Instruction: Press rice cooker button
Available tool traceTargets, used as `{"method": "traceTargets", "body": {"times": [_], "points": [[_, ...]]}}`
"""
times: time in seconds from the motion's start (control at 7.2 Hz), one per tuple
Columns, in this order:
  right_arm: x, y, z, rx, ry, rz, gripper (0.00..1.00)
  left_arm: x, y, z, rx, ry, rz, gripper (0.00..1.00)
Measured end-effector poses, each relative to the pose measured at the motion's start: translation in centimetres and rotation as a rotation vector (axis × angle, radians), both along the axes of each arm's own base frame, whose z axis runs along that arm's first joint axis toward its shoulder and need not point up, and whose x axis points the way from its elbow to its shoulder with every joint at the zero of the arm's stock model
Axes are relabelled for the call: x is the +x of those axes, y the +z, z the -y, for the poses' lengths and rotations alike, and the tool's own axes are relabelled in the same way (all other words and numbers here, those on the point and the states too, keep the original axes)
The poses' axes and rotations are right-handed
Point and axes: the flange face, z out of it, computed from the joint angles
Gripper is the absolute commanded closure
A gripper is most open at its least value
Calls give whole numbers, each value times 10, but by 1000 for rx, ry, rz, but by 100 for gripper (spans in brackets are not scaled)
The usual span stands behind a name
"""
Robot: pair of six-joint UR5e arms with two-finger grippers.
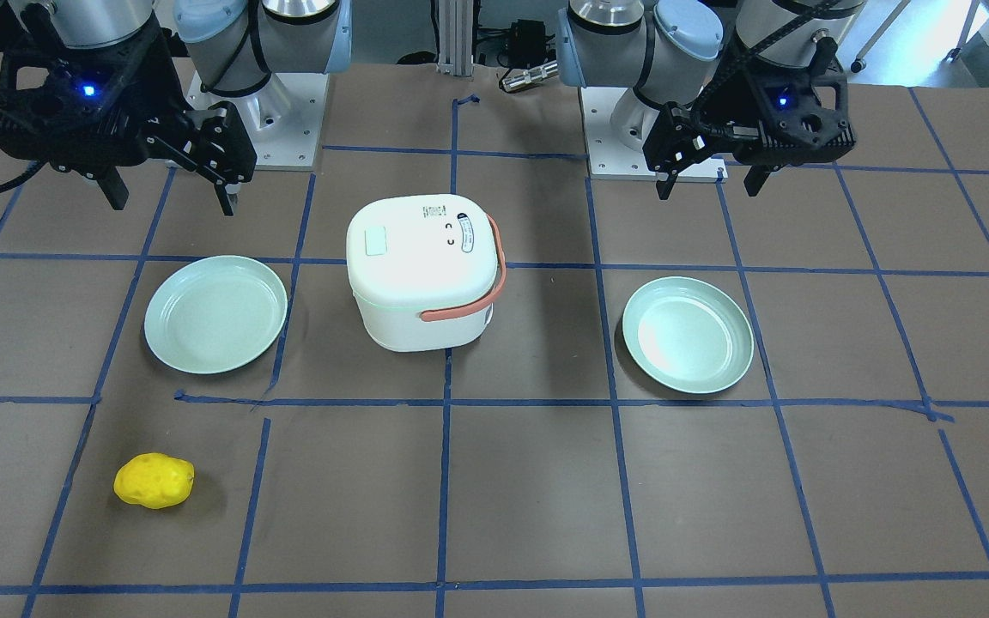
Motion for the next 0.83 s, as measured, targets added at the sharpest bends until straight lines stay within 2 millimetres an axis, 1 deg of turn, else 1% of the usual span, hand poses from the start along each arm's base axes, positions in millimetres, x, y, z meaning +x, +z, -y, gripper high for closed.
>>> {"method": "traceTargets", "body": {"times": [0.14, 0.28, 0.42, 0.56, 0.69, 0.83], "points": [[0, 0, 0, 0, 1, 0, 11, 0, 0, 0, 0, 0, 0, 0], [1, -1, -1, 2, 1, 0, 36, 0, 0, 0, 0, 0, 0, 0], [4, -3, -2, 8, 4, 3, 50, 0, 0, 0, 0, 0, 0, 0], [14, -10, -6, 21, 6, 10, 68, 0, 0, 0, 0, 0, 0, 0], [34, -22, -14, 44, -6, 15, 93, 0, 0, 0, 0, 1, 0, 0], [60, -40, -27, 77, -29, 15, 100, 0, 0, 0, 0, 1, 0, 0]]}}
